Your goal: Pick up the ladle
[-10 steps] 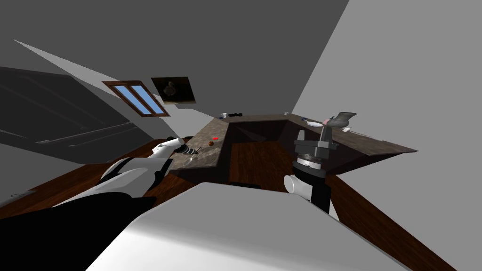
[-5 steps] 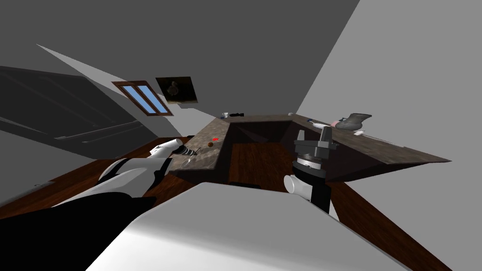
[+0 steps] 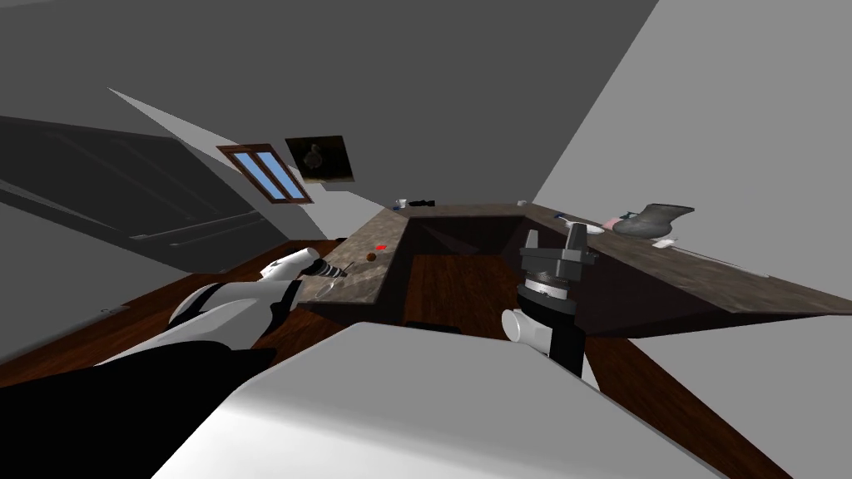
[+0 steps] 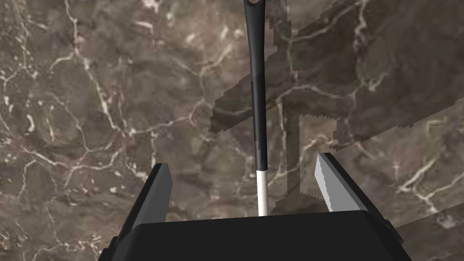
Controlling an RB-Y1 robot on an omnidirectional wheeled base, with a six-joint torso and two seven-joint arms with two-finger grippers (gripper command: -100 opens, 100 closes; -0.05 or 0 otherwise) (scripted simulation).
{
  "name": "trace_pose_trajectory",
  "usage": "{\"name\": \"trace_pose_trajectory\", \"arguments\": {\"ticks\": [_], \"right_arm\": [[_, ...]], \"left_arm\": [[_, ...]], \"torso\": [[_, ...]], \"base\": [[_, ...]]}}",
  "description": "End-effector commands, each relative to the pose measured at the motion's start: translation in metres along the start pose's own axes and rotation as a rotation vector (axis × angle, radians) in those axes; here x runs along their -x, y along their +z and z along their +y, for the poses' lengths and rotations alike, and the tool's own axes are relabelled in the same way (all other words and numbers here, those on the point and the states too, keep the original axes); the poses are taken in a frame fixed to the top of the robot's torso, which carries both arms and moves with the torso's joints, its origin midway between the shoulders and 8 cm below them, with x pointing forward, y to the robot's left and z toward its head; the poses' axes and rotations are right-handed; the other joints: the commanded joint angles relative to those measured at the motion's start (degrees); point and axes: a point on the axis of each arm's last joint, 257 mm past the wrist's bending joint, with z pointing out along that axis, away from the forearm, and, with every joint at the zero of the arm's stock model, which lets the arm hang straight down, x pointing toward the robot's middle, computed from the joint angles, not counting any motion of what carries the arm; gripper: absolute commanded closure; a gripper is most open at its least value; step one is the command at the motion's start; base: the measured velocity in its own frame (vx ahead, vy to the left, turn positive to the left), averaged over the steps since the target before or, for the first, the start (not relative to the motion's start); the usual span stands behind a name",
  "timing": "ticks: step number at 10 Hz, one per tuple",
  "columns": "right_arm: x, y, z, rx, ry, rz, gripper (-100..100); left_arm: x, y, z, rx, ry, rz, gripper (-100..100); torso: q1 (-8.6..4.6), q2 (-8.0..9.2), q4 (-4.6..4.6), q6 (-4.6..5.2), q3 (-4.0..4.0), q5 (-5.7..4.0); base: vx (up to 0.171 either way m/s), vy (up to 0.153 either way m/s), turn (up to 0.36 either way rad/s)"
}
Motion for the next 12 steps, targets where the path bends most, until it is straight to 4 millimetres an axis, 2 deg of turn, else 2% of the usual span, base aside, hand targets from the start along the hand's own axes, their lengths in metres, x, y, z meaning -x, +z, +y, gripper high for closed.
{"name": "trace_pose_trajectory", "arguments": {"ticks": [1,4,6,7,11,12], "right_arm": [[0.0,0.0,0.0,0.0,0.0,0.0,0],[0.0,0.0,0.0,0.0,0.0,0.0,0],[0.0,0.0,0.0,0.0,0.0,0.0,0],[0.0,0.0,0.0,0.0,0.0,0.0,0],[0.0,0.0001,0.0,0.0,0.0,0.0,0],[0.0,0.0001,0.0,0.0,0.0,0.0,0]], "left_arm": [[0.0018,0.0004,-0.0015,0.003,0.016,0.001,-100],[0.011,0.0033,-0.0037,0.015,0.037,0.008,-100],[0.0101,0.0032,-0.0034,0.015,0.04,0.007,-100],[0.0102,0.0033,-0.0036,0.014,0.044,0.007,100],[0.0099,0.0032,-0.0034,0.015,0.044,0.008,100],[0.0099,0.0032,-0.0034,0.015,0.044,0.008,0]], "torso": [[0.0,0.0,0.0,0.0,0.0,0.0],[-0.02,0.0,0.0,0.04,-0.01,-0.01],[0.0,0.0,0.0,0.05,0.0,-0.01],[0.09,0.13,0.02,0.05,0.06,0.01],[0.25,0.25,0.04,0.04,0.13,0.07],[0.25,0.25,0.04,0.04,0.13,0.07]], "base": [[0.067,-0.049,0.058],[0.081,-0.051,0.092],[0.047,-0.031,0.035],[0.005,-0.004,-0.001],[0.0,0.0,0.0],[0.0,0.0,0.0]]}}
